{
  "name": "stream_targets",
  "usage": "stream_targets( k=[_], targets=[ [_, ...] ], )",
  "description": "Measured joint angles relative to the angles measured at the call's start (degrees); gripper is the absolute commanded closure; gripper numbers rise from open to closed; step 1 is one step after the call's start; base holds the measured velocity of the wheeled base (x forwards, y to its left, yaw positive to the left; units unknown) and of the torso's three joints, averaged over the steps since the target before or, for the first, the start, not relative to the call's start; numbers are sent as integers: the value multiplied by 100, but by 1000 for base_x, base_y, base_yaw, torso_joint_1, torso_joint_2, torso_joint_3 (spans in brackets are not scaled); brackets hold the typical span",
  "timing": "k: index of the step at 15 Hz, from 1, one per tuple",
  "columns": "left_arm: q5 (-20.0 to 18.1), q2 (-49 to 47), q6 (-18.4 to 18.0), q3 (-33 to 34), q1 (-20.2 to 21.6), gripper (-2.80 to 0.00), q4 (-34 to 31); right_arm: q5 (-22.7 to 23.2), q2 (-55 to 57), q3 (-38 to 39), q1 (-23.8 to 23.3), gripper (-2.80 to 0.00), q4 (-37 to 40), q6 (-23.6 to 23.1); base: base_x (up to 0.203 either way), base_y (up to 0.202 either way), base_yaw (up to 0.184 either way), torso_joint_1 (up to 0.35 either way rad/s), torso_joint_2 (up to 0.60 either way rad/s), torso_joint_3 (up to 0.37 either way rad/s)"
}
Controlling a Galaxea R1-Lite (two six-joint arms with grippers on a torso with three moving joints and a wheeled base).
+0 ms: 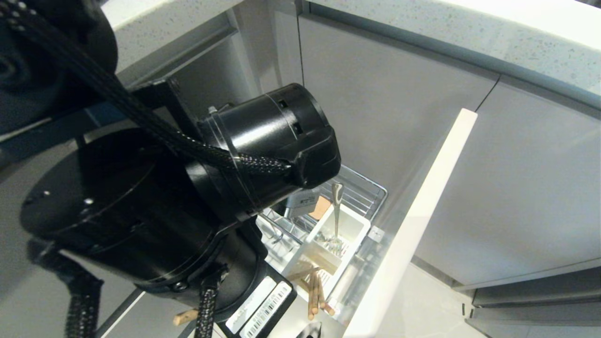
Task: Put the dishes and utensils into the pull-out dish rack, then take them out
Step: Pick up the chopsticks and place it in the cupboard
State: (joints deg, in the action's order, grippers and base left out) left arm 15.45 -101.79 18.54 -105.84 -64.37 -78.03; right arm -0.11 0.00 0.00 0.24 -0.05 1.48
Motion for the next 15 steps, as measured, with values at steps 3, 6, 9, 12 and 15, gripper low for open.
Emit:
stream_targets(
  k=[3, 6, 9, 12, 15],
  targets=[
    [-143, -118, -229, -11, 157, 0, 168, 0, 0, 0, 0, 0, 0, 0, 0, 0, 0, 0, 0, 0],
    [-151, -253, -337, -13, 341, 0, 285, -2, 0, 0, 0, 0, 0, 0, 0, 0, 0, 0, 0, 0],
    [-339, -372, -516, 11, 481, 0, 343, -1, 0, 0, 0, 0, 0, -1, 0, 0, 0, 0, 0, 0],
    [-459, -477, -597, 11, 578, 0, 407, -5, 0, 0, 0, 0, 0, 0, 0, 0, 0, 0, 0, 0],
    [-465, -597, -606, 5, 641, 0, 469, -2, 0, 0, 0, 0, 0, 0, 0, 0, 0, 0, 0, 0]
  ],
)
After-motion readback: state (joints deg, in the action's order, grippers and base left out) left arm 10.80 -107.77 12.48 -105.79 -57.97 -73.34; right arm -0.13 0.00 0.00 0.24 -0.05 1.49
